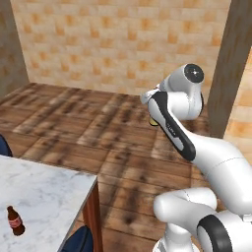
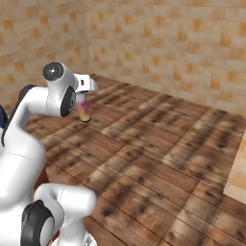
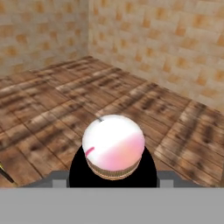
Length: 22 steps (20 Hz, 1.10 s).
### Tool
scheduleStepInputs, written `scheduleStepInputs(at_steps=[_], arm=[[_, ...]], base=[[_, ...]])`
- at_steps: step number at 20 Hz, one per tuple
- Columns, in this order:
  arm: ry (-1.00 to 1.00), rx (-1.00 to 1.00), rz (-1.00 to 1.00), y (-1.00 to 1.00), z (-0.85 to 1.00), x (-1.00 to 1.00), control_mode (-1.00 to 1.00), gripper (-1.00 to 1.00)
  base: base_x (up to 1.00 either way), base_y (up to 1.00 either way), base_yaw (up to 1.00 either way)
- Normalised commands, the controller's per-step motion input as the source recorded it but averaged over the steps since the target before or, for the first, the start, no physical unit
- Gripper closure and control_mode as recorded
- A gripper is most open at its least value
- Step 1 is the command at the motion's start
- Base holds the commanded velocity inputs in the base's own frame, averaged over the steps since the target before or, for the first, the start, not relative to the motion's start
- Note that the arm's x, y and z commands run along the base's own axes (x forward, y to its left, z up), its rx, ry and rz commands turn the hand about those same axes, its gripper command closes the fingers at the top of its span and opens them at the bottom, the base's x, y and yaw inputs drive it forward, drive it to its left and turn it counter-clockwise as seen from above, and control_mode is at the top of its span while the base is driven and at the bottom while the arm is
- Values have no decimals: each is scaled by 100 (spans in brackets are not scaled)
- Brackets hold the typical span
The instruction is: Place the large bottle from the dining counter next to the other large bottle outside the sink, and place the small bottle from the dining counter next to the other small bottle inside the sink.
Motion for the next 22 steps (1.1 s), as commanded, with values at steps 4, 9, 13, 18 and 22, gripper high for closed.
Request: scheduleStepInputs(at_steps=[4,9,13,18,22], arm=[[0,0,0,0,0,0,100,100],[0,0,0,0,0,0,100,100],[0,0,0,0,0,0,100,100],[0,0,0,0,0,0,100,100],[0,0,0,0,0,0,100,100]], base=[[-8,0,-23],[-9,0,-23],[-7,0,-23],[-3,0,-23],[-1,0,-23]])
